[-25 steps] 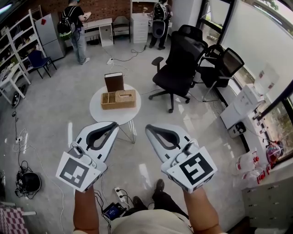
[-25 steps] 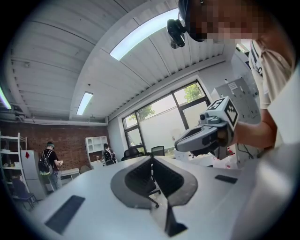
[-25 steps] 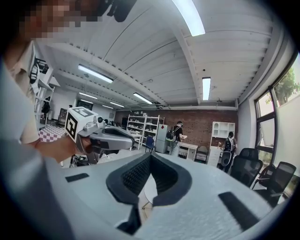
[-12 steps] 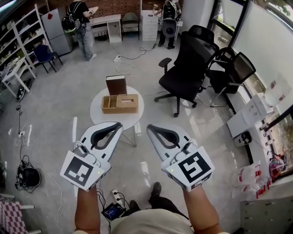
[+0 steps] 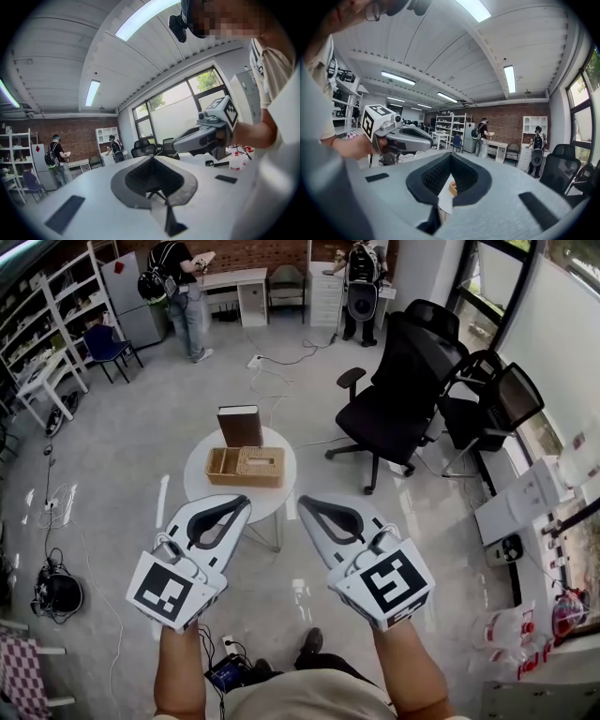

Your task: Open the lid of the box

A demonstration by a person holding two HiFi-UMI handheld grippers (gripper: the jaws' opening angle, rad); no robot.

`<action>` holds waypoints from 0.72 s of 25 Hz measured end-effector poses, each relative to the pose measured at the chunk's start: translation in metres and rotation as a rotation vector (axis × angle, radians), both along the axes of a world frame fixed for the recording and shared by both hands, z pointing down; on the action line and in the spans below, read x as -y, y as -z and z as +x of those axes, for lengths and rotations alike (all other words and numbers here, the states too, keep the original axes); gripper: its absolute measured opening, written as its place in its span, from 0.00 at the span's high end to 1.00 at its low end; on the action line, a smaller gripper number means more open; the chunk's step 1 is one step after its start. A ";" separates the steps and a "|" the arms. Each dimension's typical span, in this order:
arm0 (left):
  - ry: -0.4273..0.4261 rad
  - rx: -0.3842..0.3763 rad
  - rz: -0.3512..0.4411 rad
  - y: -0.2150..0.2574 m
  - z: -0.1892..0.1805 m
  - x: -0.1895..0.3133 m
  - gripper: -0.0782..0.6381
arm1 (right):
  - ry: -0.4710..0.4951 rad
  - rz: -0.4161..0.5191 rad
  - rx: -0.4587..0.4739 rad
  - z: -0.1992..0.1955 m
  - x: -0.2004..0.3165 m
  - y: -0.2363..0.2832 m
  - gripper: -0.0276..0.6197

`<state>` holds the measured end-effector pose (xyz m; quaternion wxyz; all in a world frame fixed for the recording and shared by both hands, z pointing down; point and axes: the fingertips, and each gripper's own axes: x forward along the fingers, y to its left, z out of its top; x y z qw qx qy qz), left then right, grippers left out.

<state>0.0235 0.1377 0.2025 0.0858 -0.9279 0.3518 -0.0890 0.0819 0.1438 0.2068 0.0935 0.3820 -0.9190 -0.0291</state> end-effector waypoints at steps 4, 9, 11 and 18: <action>0.020 0.007 0.008 0.000 0.018 0.017 0.87 | 0.021 -0.003 0.006 0.017 0.018 -0.001 0.97; 0.054 0.018 0.006 0.001 0.028 0.034 0.87 | 0.038 -0.009 0.010 0.030 0.037 -0.003 0.97; 0.056 0.018 0.006 -0.002 0.030 0.040 0.87 | 0.039 -0.014 0.012 0.034 0.044 -0.006 0.97; 0.051 0.017 -0.019 -0.016 0.018 0.072 0.87 | 0.027 -0.043 0.009 0.024 0.075 -0.021 0.97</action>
